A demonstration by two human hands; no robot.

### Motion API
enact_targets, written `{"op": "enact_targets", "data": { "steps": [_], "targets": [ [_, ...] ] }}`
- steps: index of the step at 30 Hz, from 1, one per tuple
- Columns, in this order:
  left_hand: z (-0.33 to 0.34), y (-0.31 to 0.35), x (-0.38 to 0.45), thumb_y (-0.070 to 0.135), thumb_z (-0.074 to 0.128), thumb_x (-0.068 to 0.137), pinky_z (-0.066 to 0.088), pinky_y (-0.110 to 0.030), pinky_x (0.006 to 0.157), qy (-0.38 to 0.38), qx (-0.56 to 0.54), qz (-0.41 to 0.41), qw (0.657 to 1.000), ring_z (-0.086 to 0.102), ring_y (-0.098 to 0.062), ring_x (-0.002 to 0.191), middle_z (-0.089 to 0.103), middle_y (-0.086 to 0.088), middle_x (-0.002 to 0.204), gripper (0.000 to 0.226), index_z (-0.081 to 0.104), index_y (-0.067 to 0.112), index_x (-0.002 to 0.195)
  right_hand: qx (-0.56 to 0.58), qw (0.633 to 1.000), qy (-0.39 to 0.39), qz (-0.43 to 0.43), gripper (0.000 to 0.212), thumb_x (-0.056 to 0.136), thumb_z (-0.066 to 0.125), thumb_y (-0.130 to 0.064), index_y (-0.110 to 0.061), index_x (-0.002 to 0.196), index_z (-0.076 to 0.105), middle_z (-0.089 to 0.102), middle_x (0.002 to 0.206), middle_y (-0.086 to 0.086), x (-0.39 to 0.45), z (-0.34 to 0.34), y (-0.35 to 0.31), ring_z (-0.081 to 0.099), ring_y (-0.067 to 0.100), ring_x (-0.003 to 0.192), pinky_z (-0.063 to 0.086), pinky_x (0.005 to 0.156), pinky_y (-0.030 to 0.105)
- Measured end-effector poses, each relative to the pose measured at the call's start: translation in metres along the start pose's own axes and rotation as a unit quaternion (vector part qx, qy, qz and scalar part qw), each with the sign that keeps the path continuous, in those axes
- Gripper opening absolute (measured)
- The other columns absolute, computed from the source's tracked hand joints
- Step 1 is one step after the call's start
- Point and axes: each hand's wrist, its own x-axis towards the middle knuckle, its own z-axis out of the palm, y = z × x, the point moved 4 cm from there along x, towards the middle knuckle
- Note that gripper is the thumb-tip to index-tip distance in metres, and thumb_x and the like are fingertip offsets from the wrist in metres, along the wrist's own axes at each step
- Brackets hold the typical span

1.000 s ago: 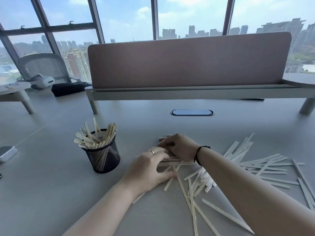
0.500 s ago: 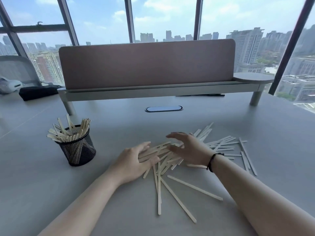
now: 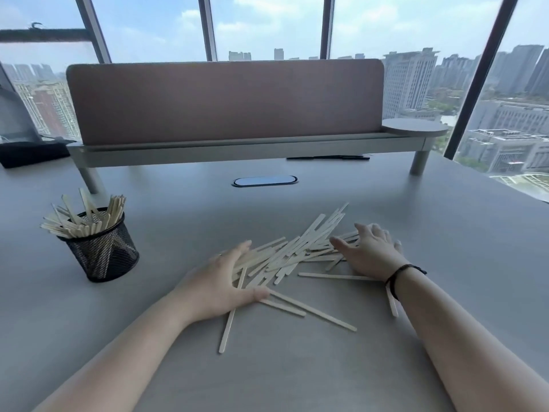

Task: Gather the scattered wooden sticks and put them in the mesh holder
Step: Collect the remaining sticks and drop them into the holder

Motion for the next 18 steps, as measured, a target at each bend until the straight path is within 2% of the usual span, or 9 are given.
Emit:
{"op": "enact_targets", "data": {
  "steps": [4, 7, 10, 13, 18],
  "targets": [
    [-0.001, -0.012, -0.001, 0.080, 0.052, 0.068, 0.033, -0.037, 0.116, 0.003, -0.022, -0.003, 1.000, 0.036, -0.003, 0.141, 0.038, 0.022, 0.154, 0.090, 0.028, 0.048, 0.149, 0.032, 0.999, -0.003, -0.040, 0.091, 0.084, 0.044, -0.077, -0.024, 0.155, 0.022, 0.018, 0.164, 0.015, -0.010, 0.009, -0.022, 0.007, 0.027, 0.154, 0.006, 0.123, 0.048],
    [-0.003, -0.007, -0.002, 0.063, 0.055, 0.086, 0.033, -0.031, 0.113, 0.027, 0.002, 0.012, 1.000, 0.038, -0.004, 0.139, 0.041, 0.018, 0.153, 0.070, 0.034, 0.041, 0.149, 0.090, 0.994, 0.005, -0.067, 0.090, 0.084, 0.052, -0.072, -0.023, 0.155, 0.024, 0.020, 0.163, 0.015, -0.016, 0.013, -0.038, 0.011, 0.027, 0.153, 0.012, 0.123, 0.047],
    [-0.003, 0.002, -0.001, 0.050, 0.053, 0.096, 0.032, -0.024, 0.108, 0.051, 0.038, 0.029, 0.998, 0.038, -0.005, 0.139, 0.044, 0.017, 0.151, 0.056, 0.038, 0.037, 0.148, 0.186, 0.980, 0.033, -0.066, 0.079, 0.088, 0.059, -0.059, -0.020, 0.151, 0.033, 0.029, 0.159, 0.012, -0.021, 0.016, -0.058, 0.020, 0.026, 0.150, 0.017, 0.122, 0.047],
    [-0.001, 0.006, 0.003, 0.048, 0.051, 0.097, 0.032, -0.023, 0.107, 0.060, 0.039, 0.033, 0.997, 0.040, -0.006, 0.139, 0.048, 0.014, 0.150, 0.052, 0.042, 0.034, 0.146, 0.286, 0.954, 0.078, -0.045, 0.064, 0.091, 0.058, -0.052, -0.018, 0.143, 0.044, 0.037, 0.153, 0.010, -0.026, 0.023, -0.077, 0.025, 0.023, 0.147, 0.018, 0.121, 0.047],
    [-0.002, 0.009, 0.006, 0.064, 0.041, 0.095, 0.033, -0.027, 0.109, 0.069, 0.045, 0.041, 0.996, 0.039, -0.007, 0.140, 0.049, 0.012, 0.149, 0.061, 0.044, 0.030, 0.146, 0.419, 0.902, 0.101, -0.023, 0.051, 0.094, 0.054, -0.051, -0.023, 0.136, 0.046, 0.036, 0.150, 0.005, -0.033, 0.035, -0.096, 0.027, 0.020, 0.145, 0.019, 0.121, 0.047]
  ]
}}
